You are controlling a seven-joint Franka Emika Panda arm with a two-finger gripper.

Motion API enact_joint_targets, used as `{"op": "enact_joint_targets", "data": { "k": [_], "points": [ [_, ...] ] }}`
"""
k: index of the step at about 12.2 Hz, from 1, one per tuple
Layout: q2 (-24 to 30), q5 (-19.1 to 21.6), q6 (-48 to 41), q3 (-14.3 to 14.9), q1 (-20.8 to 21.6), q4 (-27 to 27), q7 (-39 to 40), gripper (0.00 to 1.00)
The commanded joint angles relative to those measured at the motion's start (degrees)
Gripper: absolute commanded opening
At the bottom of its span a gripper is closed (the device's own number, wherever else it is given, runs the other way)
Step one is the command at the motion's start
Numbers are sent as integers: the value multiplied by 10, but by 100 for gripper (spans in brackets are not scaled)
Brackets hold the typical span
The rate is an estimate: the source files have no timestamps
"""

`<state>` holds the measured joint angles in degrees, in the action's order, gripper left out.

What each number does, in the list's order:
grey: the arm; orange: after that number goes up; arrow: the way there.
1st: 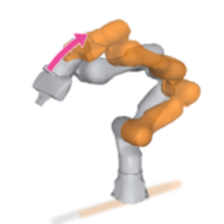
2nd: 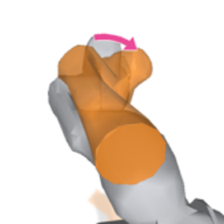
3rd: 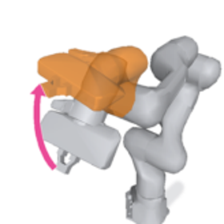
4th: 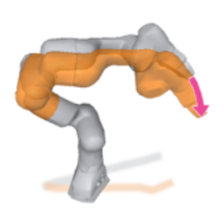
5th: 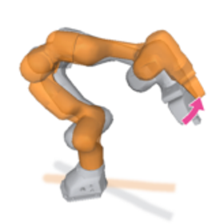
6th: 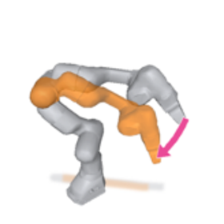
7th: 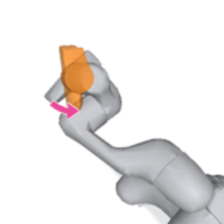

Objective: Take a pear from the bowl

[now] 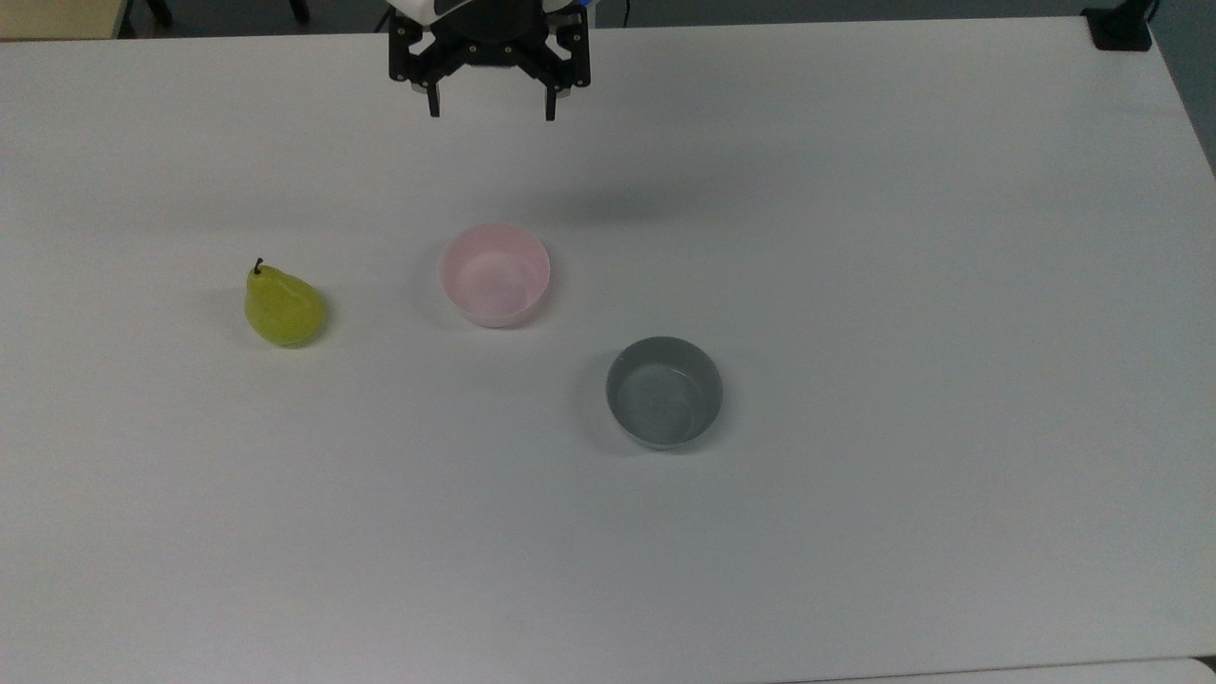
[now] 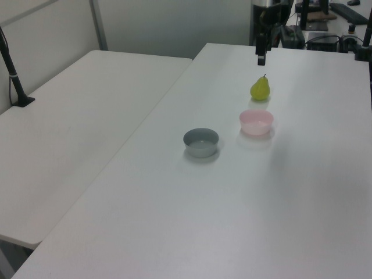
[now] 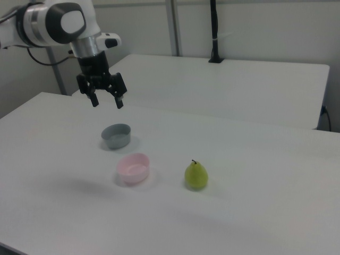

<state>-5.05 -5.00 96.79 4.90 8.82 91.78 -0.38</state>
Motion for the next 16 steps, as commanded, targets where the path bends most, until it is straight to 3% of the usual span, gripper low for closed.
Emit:
{"op": "enact_joint_targets", "data": {
  "k": [1, 9, 13, 16],
  "points": [
    [35, 26, -32, 8, 7, 11, -5, 100],
    [45, 27, -35, 7, -3, 11, -4, 100],
    [50, 27, -36, -41, -56, 12, -4, 100],
    [52, 27, -44, -47, -56, 13, -4, 100]
  ]
}}
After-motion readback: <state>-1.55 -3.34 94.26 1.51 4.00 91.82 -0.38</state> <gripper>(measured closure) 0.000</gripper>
